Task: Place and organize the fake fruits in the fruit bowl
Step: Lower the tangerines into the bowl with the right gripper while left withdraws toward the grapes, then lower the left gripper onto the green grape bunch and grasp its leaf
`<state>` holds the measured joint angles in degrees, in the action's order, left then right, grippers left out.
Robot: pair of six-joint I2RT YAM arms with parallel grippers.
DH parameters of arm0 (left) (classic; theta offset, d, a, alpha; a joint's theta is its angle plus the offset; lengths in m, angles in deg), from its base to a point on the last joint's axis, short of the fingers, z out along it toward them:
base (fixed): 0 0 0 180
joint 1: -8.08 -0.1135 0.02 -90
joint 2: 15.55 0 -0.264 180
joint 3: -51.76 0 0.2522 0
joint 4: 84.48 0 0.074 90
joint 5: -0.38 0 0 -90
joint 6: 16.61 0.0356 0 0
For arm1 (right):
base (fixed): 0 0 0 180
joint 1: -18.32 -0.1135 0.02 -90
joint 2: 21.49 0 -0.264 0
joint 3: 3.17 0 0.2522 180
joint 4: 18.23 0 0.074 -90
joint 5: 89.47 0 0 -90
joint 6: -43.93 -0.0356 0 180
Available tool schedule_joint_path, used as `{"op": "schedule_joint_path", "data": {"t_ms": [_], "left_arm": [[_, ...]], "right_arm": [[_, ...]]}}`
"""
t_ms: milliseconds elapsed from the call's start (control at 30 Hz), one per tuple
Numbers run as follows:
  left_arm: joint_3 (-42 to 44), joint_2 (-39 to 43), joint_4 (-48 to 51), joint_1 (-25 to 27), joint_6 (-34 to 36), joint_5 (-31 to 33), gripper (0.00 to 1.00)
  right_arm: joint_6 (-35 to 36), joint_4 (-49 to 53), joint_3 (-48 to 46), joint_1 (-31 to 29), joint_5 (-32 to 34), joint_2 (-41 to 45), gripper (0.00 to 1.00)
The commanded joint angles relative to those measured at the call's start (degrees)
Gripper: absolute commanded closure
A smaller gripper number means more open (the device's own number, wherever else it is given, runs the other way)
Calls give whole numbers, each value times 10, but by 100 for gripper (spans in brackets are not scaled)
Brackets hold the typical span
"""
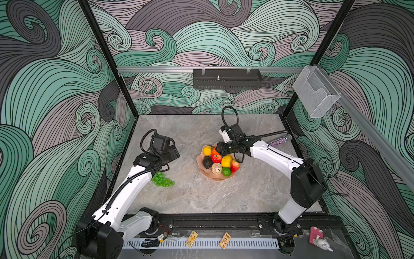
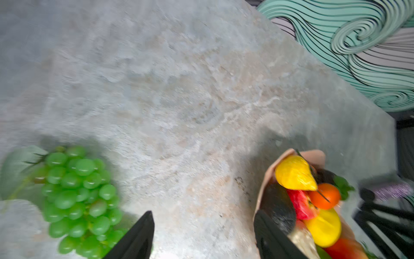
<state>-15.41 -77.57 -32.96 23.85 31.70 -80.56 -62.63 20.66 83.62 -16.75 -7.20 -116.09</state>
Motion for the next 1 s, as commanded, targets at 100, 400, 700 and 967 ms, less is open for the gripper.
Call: {"op": "schedule_joint_path", "data": {"t_ms": [100,400,700,967], "left_arm": [[23,34,108,-91,-14,56,15],[123,18,38,-260,-56,-13,11],[128,-77,-60,-369,-69,-112,11],[113,-131,-104,-380,-76,-147,16]], "right_arm": [[-5,12,-58,0,-1,145,38],[-36,-17,-219,2,-20,342,31],[-31,-4,-330,3,-16,458,25],[-39,-28,-365,4,-44,459,24]]}}
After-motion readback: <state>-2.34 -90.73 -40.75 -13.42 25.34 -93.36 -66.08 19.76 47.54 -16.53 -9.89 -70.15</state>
